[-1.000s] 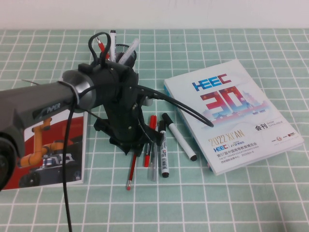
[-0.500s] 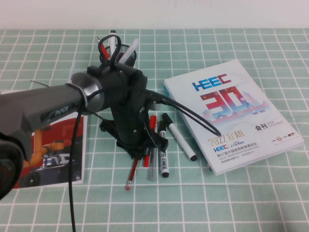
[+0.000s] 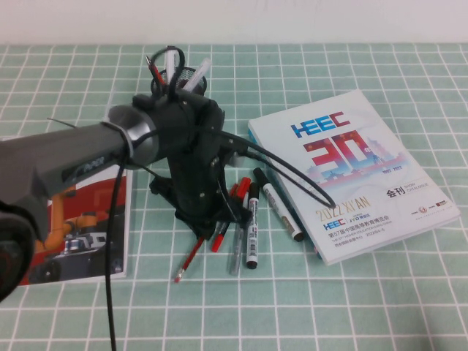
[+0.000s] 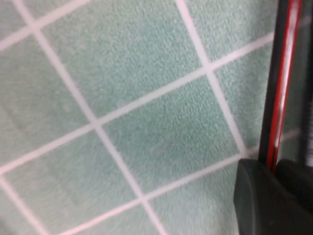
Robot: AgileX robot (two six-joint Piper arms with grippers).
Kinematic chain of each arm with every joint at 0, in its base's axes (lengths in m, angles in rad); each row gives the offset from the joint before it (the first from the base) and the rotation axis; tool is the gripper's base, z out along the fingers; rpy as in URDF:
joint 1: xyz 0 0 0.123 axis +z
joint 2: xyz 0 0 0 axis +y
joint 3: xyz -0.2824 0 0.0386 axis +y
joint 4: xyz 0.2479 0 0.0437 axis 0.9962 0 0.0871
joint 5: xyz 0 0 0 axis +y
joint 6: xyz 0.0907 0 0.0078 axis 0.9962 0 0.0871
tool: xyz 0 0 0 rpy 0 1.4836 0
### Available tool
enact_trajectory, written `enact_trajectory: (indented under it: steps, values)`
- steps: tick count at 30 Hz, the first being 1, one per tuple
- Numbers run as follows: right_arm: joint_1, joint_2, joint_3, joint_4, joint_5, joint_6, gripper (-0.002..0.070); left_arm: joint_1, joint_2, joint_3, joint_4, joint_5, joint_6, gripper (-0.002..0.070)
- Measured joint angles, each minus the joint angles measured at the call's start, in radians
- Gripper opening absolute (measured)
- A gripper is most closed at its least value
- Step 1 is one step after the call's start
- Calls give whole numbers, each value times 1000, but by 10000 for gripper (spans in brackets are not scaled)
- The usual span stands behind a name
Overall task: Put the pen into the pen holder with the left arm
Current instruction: Pick up the pen on the table, then place the pen onto the pen holder
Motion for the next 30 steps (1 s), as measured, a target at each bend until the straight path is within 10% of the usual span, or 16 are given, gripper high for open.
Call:
enact_trajectory:
  steps: [10, 30]
  values:
    - [0, 0, 0, 0, 0, 0, -20, 13, -244, 57, 140, -139, 4, 22]
    - [0, 0, 0, 0, 0, 0, -20, 234, -300, 382, 114, -1540, -91, 22]
